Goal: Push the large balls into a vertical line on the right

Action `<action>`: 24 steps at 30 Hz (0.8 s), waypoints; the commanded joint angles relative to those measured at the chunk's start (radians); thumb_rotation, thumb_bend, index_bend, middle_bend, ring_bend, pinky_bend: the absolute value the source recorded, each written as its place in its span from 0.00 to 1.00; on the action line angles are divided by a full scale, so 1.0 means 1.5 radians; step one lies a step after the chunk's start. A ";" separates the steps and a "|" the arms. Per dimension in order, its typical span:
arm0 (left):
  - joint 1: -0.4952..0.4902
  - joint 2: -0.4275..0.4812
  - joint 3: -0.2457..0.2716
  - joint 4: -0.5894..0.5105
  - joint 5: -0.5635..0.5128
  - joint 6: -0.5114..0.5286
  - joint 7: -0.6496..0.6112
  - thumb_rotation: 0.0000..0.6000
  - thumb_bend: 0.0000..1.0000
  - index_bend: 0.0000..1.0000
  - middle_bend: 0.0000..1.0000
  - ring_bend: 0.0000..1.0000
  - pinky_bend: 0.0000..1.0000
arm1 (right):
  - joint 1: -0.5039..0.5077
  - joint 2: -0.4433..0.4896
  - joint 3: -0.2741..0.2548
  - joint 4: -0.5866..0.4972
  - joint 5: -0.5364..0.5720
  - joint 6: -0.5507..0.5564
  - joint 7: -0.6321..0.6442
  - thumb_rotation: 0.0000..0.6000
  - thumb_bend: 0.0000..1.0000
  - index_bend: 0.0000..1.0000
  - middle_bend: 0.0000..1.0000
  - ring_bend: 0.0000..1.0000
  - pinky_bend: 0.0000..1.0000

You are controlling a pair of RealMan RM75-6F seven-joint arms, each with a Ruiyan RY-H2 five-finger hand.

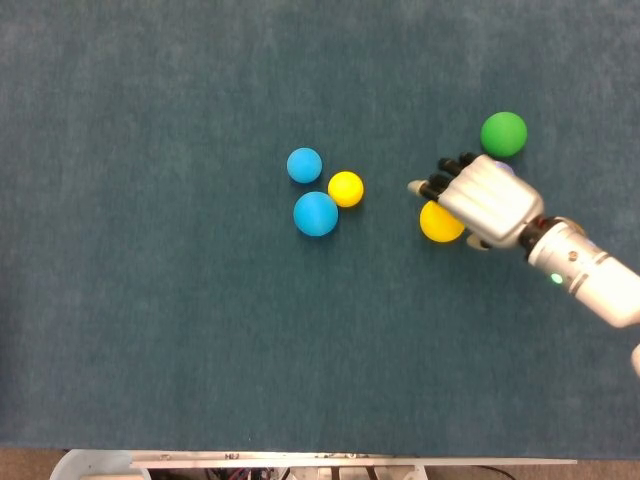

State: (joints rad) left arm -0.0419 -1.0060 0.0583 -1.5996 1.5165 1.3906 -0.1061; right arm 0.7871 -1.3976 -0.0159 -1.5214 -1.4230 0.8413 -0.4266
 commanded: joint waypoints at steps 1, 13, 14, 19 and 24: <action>0.001 0.002 0.000 -0.002 0.001 0.002 0.001 1.00 0.40 0.32 0.17 0.24 0.28 | 0.011 -0.018 0.008 0.001 -0.015 -0.001 0.004 1.00 0.07 0.21 0.38 0.24 0.35; 0.012 0.004 0.004 0.002 -0.004 0.012 -0.006 1.00 0.40 0.32 0.17 0.24 0.28 | 0.021 -0.012 0.015 -0.001 0.028 -0.033 -0.050 1.00 0.07 0.21 0.38 0.24 0.35; 0.012 0.004 0.003 0.002 -0.003 0.011 -0.006 1.00 0.40 0.32 0.17 0.24 0.28 | 0.020 -0.011 0.014 -0.002 0.031 -0.034 -0.053 1.00 0.07 0.21 0.38 0.24 0.35; 0.008 0.001 0.002 0.003 0.004 0.012 -0.007 1.00 0.40 0.32 0.17 0.24 0.28 | 0.019 -0.018 0.006 0.002 0.042 -0.042 -0.068 1.00 0.07 0.21 0.38 0.24 0.35; 0.012 0.002 0.004 0.003 0.003 0.017 -0.009 1.00 0.40 0.32 0.17 0.24 0.28 | 0.019 -0.030 0.002 0.015 0.051 -0.050 -0.072 1.00 0.07 0.27 0.39 0.24 0.35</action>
State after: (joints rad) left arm -0.0237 -1.0031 0.0635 -1.5952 1.5218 1.4152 -0.1187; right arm 0.8157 -1.4400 -0.0116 -1.5010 -1.3480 0.7670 -0.5348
